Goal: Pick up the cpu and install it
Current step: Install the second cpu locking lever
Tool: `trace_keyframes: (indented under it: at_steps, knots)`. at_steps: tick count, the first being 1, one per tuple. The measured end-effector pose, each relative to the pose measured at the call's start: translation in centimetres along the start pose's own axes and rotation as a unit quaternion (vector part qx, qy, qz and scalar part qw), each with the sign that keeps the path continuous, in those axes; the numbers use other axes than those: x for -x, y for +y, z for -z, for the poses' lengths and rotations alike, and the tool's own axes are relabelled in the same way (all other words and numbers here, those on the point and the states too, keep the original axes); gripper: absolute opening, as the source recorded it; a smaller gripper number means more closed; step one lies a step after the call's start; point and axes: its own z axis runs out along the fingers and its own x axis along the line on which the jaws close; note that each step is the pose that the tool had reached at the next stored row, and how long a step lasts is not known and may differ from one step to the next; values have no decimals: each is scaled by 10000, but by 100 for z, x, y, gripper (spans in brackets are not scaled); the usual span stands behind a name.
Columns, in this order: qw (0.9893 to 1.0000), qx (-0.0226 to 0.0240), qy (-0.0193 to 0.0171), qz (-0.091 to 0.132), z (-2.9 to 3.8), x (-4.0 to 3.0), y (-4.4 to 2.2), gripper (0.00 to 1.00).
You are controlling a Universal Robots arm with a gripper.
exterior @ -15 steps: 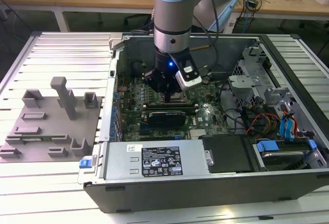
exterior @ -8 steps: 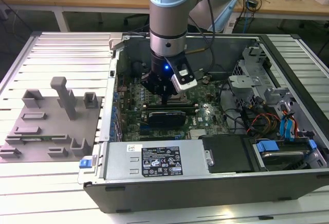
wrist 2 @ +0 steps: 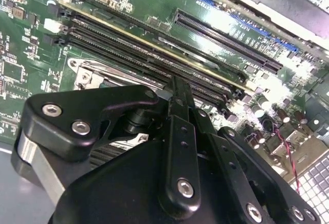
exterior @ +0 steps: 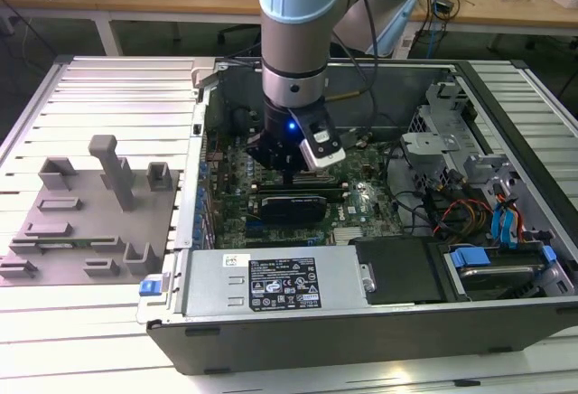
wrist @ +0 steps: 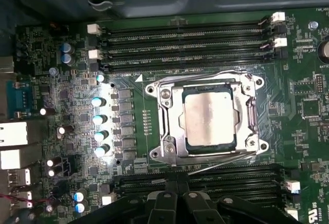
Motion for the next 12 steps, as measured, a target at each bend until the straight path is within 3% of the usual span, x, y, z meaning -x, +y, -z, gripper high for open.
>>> trace_keyframes:
  at_steps: [3,4,5,7,10,12]
  knots:
    - [9999,159,12,-3,-7,-27,-27,11]
    - [9997,263,20,-4,-12,-43,-36,11]
    - [9994,333,26,-6,-17,-51,-41,11]
    - [9992,402,31,-8,-29,-58,-46,11]
    - [9985,548,42,-10,-76,-72,-58,11]
    - [9982,601,46,-11,-87,-79,-63,11]
